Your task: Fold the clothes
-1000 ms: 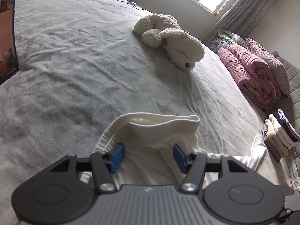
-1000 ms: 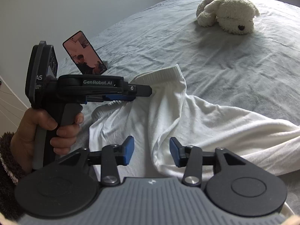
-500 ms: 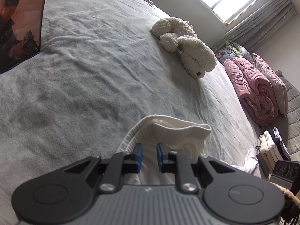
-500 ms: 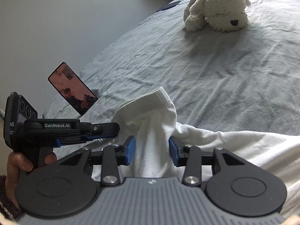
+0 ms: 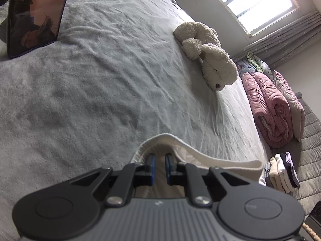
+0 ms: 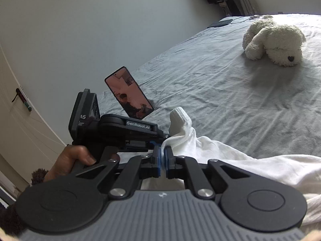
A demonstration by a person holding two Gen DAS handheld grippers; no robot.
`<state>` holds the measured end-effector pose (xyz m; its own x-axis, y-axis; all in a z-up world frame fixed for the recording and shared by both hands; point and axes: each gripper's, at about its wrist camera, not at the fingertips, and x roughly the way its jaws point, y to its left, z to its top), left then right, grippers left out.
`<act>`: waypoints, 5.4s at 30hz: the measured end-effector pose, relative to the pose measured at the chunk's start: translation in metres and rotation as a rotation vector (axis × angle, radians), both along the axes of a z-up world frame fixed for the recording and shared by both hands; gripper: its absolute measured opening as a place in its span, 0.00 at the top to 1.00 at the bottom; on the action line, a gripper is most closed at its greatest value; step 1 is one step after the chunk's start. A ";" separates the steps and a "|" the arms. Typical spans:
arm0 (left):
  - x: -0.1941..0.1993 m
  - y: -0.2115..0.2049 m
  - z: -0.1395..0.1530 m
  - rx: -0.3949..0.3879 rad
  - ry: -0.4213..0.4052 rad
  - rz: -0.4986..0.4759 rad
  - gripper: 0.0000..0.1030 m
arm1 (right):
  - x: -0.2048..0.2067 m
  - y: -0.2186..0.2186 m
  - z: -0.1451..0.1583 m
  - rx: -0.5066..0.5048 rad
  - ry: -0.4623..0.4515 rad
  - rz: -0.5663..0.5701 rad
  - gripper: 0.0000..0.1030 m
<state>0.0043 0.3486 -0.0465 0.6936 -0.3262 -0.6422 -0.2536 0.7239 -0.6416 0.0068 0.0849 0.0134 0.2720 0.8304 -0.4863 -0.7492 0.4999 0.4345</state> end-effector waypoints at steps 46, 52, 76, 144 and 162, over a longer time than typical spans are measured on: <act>0.044 -0.167 0.060 0.116 -0.100 -0.358 0.55 | -0.028 -0.178 -0.004 -0.101 0.244 -0.593 0.53; 0.062 -0.224 0.050 0.138 -0.117 -0.448 0.54 | -0.025 -0.238 0.008 -0.135 0.322 -0.744 0.50; 0.046 -0.307 0.011 0.404 -0.303 -0.516 0.80 | 0.005 -0.335 -0.012 -0.028 0.409 -0.886 0.45; -0.009 -0.231 0.021 0.510 -0.279 -0.550 0.61 | 0.108 -0.284 -0.046 -0.076 0.306 -1.137 0.90; -0.020 -0.157 0.084 0.400 -0.340 -0.368 1.00 | 0.023 -0.246 0.091 -0.056 -0.122 -1.046 0.91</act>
<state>-0.0153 0.1916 0.0377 0.7683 -0.3626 -0.5275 0.2278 0.9250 -0.3042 0.0296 -0.1612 0.1045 0.8895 0.1313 -0.4377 0.0294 0.9394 0.3416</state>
